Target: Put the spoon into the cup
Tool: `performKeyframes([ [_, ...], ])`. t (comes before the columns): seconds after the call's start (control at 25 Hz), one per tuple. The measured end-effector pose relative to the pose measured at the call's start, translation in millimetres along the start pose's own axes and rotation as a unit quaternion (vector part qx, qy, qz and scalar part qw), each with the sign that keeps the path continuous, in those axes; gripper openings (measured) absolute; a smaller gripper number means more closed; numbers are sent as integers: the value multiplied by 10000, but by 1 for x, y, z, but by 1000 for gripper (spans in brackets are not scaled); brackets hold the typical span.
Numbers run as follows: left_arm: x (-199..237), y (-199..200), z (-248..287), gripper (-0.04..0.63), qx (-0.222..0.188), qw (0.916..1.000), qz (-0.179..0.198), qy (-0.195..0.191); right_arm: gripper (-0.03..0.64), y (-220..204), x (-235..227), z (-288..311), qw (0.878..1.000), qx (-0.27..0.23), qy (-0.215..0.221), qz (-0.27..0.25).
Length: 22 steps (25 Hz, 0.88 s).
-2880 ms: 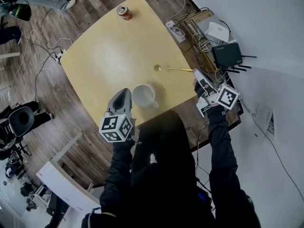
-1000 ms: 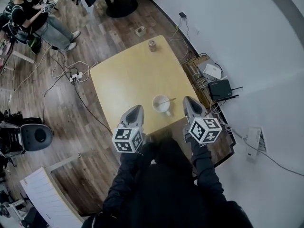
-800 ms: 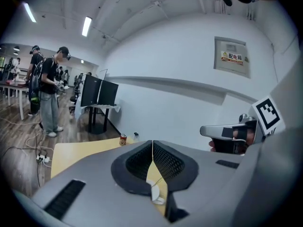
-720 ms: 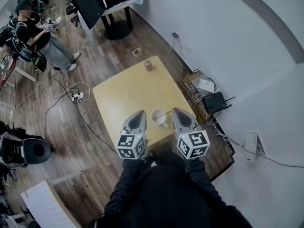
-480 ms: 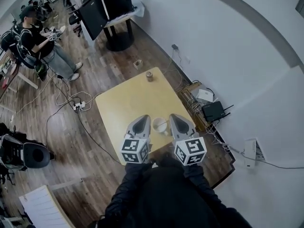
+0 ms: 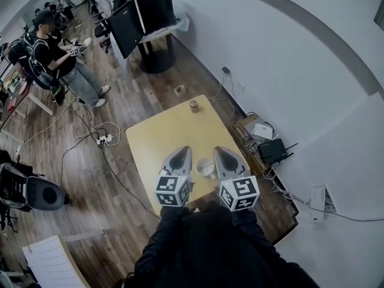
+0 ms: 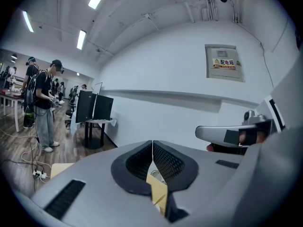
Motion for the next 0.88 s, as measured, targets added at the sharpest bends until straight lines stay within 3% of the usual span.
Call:
performKeyframes([
  [0.88, 10, 1, 19, 36, 131, 9998, 137, -50, 21, -7, -9, 20, 10000, 84, -25, 46],
])
Point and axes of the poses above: the fingertips, and each gripper's own axes: z forward along the fingers, x to its left, y out of its top, the point moved 2 cm from there along -z, backward along the fingers, and after that the axes turned 4 degrees about x, right-handed, at the moved point
